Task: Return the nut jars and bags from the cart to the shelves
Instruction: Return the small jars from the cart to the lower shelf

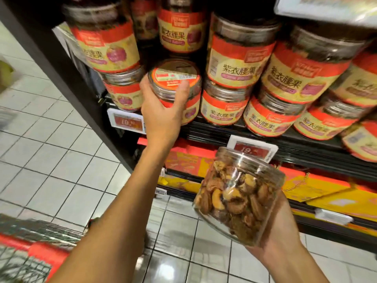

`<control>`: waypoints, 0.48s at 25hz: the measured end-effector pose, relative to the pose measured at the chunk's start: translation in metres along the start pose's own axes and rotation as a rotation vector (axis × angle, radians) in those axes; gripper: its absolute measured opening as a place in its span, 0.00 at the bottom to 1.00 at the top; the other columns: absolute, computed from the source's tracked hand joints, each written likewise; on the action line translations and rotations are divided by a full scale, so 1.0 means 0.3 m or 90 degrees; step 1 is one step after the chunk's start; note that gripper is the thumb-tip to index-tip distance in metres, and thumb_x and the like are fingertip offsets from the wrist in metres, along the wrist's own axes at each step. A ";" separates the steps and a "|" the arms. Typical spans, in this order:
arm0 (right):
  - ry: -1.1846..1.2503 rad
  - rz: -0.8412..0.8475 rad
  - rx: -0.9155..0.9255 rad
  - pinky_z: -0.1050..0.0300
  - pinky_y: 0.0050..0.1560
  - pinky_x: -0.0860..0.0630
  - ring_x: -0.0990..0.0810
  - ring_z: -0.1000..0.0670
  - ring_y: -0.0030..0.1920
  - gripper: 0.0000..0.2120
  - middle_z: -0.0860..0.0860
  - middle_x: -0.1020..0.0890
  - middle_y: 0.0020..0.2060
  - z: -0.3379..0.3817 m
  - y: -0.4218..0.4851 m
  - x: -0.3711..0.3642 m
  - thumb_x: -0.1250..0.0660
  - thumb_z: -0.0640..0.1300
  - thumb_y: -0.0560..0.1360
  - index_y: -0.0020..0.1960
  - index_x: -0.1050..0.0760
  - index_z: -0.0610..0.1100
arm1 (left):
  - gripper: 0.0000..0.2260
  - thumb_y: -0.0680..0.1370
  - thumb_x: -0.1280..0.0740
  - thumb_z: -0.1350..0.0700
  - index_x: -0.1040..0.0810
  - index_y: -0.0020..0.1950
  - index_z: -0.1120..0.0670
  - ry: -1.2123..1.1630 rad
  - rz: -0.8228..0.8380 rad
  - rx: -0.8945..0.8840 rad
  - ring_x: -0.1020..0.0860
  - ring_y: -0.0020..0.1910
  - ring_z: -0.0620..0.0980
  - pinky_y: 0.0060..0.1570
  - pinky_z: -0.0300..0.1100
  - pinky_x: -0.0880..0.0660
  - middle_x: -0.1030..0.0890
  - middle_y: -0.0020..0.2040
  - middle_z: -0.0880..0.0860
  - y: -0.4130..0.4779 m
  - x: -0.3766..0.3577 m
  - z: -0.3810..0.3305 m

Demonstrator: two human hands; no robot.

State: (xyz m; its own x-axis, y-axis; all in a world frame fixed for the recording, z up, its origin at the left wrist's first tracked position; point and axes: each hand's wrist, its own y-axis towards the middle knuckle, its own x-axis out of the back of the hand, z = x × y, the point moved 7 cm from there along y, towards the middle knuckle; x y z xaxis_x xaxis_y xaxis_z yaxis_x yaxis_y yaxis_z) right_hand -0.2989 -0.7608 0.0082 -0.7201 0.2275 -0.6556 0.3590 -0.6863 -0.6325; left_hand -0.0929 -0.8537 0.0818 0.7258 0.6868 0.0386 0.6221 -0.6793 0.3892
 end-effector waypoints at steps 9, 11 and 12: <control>0.040 0.103 0.043 0.54 0.34 0.19 0.18 0.48 0.30 0.25 0.47 0.17 0.32 0.074 0.011 -0.143 0.45 0.54 0.75 0.31 0.17 0.44 | 0.26 0.79 0.44 0.48 0.38 0.73 0.61 -0.069 0.019 0.016 0.31 0.64 0.32 0.62 0.31 0.32 0.31 0.66 0.48 -0.053 0.063 -0.028; 0.046 0.113 0.041 0.53 0.32 0.19 0.16 0.48 0.32 0.26 0.45 0.16 0.35 0.073 0.021 -0.164 0.46 0.56 0.76 0.33 0.16 0.44 | 0.24 0.80 0.45 0.49 0.36 0.72 0.61 -0.028 -0.003 -0.035 0.32 0.69 0.42 0.67 0.38 0.33 0.30 0.68 0.51 -0.074 0.099 -0.050; 0.042 0.115 0.040 0.53 0.32 0.19 0.16 0.47 0.33 0.25 0.44 0.16 0.36 0.069 0.023 -0.174 0.45 0.56 0.75 0.33 0.16 0.44 | 0.22 0.80 0.45 0.51 0.34 0.71 0.62 -0.002 -0.035 -0.077 0.31 0.69 0.46 0.68 0.41 0.33 0.29 0.67 0.53 -0.083 0.133 -0.061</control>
State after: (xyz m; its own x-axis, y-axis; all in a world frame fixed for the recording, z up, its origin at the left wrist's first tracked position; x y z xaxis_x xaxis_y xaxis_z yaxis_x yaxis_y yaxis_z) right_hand -0.2710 -0.7916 0.0467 -0.6053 0.1400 -0.7836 0.4399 -0.7616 -0.4759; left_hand -0.0849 -0.8045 0.0905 0.6924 0.7214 0.0118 0.6212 -0.6044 0.4989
